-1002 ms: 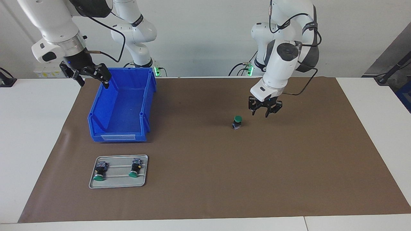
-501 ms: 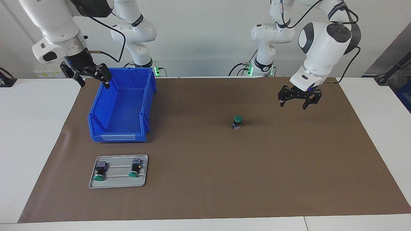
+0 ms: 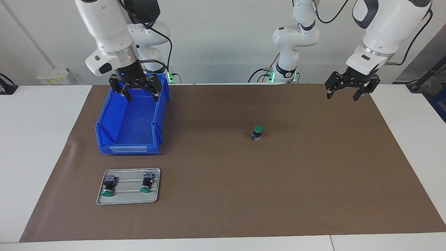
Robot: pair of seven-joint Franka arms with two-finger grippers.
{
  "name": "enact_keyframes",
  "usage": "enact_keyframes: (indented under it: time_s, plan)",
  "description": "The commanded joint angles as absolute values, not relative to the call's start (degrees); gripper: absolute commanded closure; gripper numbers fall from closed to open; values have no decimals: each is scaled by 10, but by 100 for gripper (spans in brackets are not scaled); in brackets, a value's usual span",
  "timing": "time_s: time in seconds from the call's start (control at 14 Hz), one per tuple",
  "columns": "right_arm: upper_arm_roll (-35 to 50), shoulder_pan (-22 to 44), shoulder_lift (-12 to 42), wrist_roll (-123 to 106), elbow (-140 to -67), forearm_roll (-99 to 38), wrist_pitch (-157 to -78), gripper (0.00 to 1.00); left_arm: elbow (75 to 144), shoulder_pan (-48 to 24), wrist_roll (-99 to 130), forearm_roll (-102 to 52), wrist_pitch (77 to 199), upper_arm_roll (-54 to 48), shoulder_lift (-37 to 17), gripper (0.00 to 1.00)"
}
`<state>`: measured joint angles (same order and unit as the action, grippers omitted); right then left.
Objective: Place and press button with both arms
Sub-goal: 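Return the left gripper to rest while the right gripper reaches out, then grasp the green button on the table with the right gripper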
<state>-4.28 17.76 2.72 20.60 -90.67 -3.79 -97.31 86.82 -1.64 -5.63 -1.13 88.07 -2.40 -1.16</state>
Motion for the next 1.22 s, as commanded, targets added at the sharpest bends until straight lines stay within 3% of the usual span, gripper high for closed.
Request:
enact_keyframes:
  time_s: [0.0,0.36,0.72,1.15]
  plan:
    - [-43,238,114,290,-839,-49,-1000,0,807,-11,-62,-9,830,-28,-38,0]
    - [-43,360,233,410,-758,-51,-1098,0,861,-11,-57,-8,829,-31,3,0]
    - [-43,451,280,472,-757,-7,-1165,0,883,-11,-56,-8,831,-31,17,0]
    - [-43,496,339,482,-770,65,-1234,0,883,-10,-56,-7,833,-30,17,0]
